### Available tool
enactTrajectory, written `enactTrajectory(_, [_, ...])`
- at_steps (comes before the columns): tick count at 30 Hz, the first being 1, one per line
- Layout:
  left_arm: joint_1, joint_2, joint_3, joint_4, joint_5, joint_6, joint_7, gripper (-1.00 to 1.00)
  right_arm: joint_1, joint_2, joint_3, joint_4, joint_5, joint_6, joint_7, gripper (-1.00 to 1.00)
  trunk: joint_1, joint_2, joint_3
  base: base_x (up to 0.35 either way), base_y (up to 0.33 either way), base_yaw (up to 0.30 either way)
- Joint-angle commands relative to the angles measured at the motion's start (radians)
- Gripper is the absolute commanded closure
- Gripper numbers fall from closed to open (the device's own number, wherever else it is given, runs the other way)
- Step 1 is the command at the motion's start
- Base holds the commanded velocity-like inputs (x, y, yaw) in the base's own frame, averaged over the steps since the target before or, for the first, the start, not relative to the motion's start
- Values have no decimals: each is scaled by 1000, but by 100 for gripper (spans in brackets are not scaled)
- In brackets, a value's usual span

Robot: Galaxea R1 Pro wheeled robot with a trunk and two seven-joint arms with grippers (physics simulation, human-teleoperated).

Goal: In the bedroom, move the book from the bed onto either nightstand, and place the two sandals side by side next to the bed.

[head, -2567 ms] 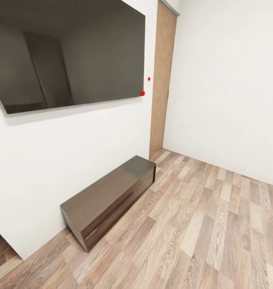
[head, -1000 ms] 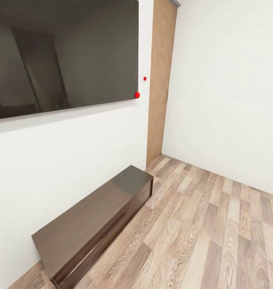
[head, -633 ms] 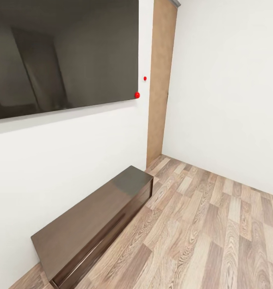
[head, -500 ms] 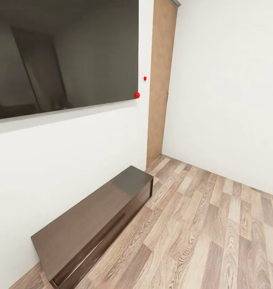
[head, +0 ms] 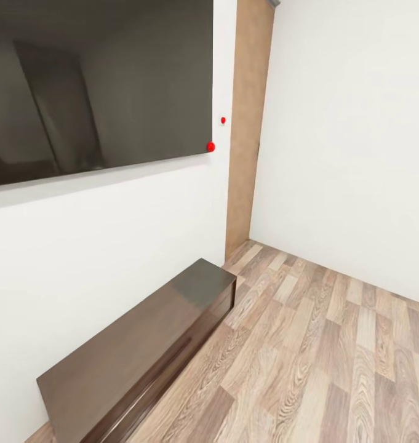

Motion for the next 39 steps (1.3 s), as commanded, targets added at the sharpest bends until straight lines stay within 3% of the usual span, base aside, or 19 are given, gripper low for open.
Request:
enactTrajectory(1, [-1, -1, 6, 0, -10, -6, -1, -100, -2, 0, -6, 4, 2, -1, 4, -100, 1, 0, -1, 322, 0, 0])
enactTrajectory(6, [-1, -6, 8, -22, 1, -7, -1, -100, -2, 0, -6, 3, 0, -1, 3, -100, 1, 0, -1, 325, 0, 0])
enactTrajectory(10, [-1, -32, 16, -32, 35, -9, -1, -100, -2, -1, -10, -2, -5, -1, 3, -100, 1, 0, -1, 312, 0, 0])
enactTrajectory(14, [-1, -41, 18, -33, 44, -9, -1, -100, -3, -2, -9, -29, -3, -1, 4, -100, 1, 0, -1, 264, 0, 0])
enactTrajectory(19, [-1, -41, 18, -31, 46, -9, -1, -100, -3, -2, -2, -92, 0, -1, 5, -100, 1, 0, -1, 184, 0, 0])
enactTrajectory(39, [-1, -45, 16, -28, 46, -8, -1, -100, -3, -2, -5, -97, 0, 0, 5, -100, 1, 0, 3, 12, 0, -69])
